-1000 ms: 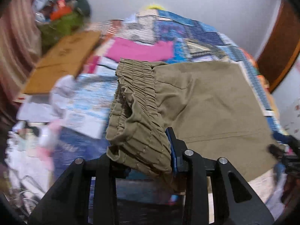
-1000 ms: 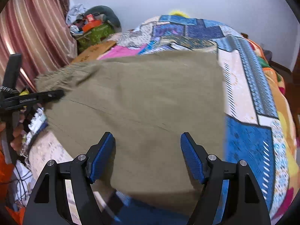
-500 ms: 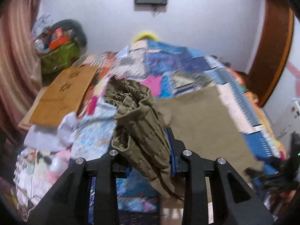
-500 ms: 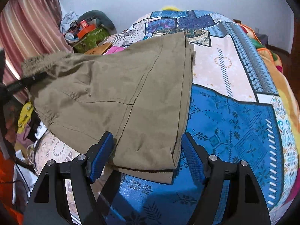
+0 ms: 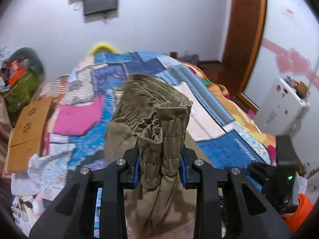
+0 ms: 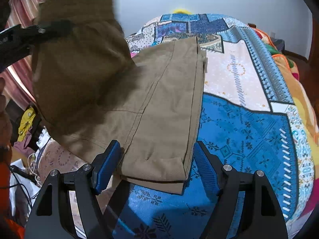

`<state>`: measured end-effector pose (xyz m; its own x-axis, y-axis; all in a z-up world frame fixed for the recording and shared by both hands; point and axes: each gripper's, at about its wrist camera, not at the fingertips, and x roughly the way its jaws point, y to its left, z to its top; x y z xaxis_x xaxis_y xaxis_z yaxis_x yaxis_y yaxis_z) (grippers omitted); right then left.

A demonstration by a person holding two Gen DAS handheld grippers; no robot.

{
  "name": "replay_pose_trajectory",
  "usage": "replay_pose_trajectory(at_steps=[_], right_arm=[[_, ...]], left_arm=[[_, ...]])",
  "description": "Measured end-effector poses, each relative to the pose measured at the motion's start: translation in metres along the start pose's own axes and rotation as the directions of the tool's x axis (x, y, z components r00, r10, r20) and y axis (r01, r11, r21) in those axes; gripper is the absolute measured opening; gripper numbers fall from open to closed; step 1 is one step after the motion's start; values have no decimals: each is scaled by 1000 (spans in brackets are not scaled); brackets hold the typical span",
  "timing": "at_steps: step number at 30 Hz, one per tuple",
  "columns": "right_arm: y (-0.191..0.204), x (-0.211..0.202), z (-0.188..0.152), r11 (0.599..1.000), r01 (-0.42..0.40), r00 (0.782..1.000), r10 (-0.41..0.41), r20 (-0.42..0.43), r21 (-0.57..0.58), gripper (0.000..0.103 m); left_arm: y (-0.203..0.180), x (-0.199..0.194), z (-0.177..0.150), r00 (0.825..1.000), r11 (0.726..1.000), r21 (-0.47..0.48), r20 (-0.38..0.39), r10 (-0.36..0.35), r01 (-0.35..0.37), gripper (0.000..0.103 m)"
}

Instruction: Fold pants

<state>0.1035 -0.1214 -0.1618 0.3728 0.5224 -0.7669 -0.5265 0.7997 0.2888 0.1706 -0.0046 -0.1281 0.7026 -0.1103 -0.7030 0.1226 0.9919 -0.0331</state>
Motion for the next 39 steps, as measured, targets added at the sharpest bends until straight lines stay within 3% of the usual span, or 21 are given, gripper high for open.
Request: replay_pose_trajectory(at_steps=[11,14,16,19,25,28,30,36,39], right_arm=[[-32,-44,0,993,111,990,-114,78,43,73],[-43,-48,-5,988,139,986,-144,78,64,73],[-48,-50,-5,986,146,985,-152,75,75,73],[-50,-53,-6,985,149,984,-156,81,88,73],[-43,-57,0,984,158,979,-166,115,78,73],[-39,-57,7,986,150,979,-158,127,73,73],[-34,-58,13,988,134,980,-143,140,72,73],[-14,-52,33,996,75,980,-82,181,43,74],[-7,-34,36,998,68,985,-70,158,21,74]], left_arm=[[-39,62,-22,973,992,23,-201,-115,122,35],[-45,62,-26,968,991,39,-222,-119,131,42],[-47,61,-27,962,988,40,-238,-136,150,56],[-47,53,-28,955,982,29,-243,-172,185,64],[-20,24,-21,984,996,-2,-149,-94,94,80],[8,16,-15,994,1000,-21,-107,-17,14,88],[31,16,-12,993,998,-41,-108,43,-48,89],[82,30,-8,983,987,-100,-145,113,-128,89],[99,43,-5,978,983,-109,-167,128,-147,89]])
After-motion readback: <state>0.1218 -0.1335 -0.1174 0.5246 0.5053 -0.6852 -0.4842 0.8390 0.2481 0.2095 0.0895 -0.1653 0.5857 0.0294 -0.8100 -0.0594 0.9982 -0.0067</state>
